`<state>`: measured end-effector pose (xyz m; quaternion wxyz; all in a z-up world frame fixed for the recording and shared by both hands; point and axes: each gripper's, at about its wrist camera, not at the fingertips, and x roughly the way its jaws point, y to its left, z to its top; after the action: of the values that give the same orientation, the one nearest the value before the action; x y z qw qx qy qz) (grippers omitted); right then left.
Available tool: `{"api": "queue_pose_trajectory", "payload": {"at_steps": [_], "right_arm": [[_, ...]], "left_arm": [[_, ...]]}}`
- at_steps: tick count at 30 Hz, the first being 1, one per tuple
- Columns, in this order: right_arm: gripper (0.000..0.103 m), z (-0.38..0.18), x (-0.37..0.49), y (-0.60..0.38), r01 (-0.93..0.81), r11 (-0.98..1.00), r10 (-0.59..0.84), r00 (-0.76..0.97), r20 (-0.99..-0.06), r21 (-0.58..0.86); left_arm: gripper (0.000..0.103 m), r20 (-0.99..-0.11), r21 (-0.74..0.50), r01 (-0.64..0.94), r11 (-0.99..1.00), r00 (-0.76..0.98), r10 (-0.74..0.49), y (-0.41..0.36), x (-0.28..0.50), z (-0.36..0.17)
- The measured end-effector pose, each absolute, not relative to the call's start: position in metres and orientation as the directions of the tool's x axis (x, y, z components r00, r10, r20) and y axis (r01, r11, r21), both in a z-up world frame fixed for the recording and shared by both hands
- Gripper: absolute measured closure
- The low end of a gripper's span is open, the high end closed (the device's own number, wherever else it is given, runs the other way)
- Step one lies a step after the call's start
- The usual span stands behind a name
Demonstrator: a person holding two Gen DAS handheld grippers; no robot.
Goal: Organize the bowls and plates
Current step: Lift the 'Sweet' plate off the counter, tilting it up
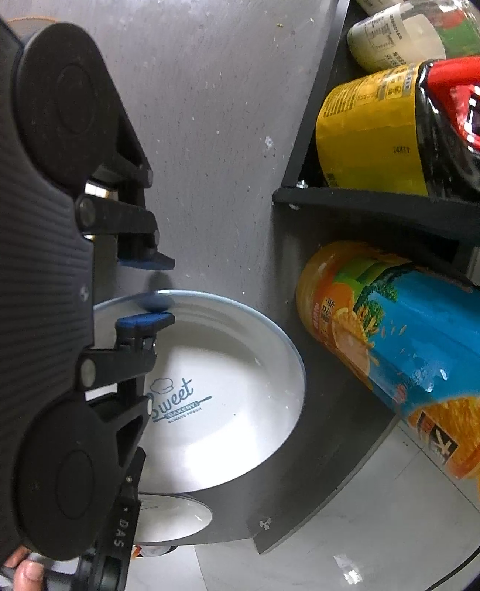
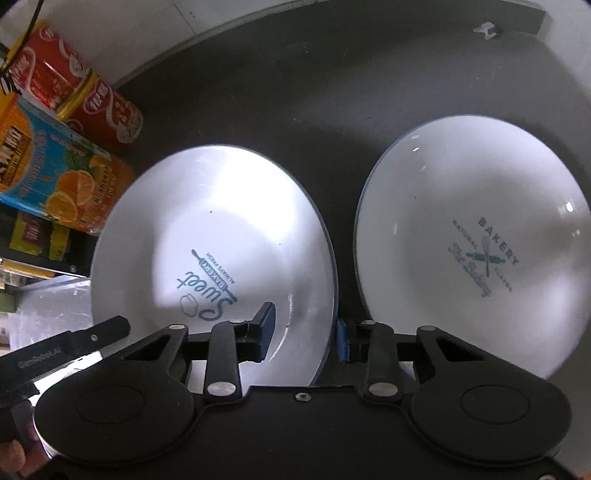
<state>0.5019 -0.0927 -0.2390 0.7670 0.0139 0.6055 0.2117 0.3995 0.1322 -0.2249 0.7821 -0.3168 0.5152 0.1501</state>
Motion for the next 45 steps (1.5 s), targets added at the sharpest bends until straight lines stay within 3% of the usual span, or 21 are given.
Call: {"api": "queue_pose_trajectory", "payload": {"at_steps": [2, 6, 18, 24, 45], "right_arm": [[0.078, -0.241, 0.503, -0.095, -0.303, 0.912, 0.339, 0.179, -0.924, 0.276], [0.086, -0.238, 0.503, -0.102, -0.313, 0.909, 0.353, 0.221, -0.909, 0.277], [0.092, -0.215, 0.489, -0.123, -0.377, 0.871, 0.434, 0.291, -0.853, 0.314], [0.092, -0.207, 0.488, -0.139, -0.366, 0.840, 0.511, 0.286, -0.810, 0.401], [0.092, -0.166, 0.448, -0.150, -0.462, 0.770, 0.605, 0.312, -0.732, 0.440]], "left_arm": [[0.090, -0.895, -0.356, -0.558, 0.749, 0.434, -0.102, 0.129, 0.399, -0.227], [0.092, -0.898, -0.359, -0.574, 0.736, 0.428, -0.104, 0.126, 0.401, -0.225], [0.092, -0.865, -0.387, -0.557, 0.734, 0.496, -0.079, 0.125, 0.388, -0.196], [0.092, -0.841, -0.411, -0.536, 0.738, 0.536, -0.079, 0.132, 0.380, -0.183], [0.092, -0.789, -0.440, -0.581, 0.685, 0.614, 0.013, 0.116, 0.320, -0.128]]}}
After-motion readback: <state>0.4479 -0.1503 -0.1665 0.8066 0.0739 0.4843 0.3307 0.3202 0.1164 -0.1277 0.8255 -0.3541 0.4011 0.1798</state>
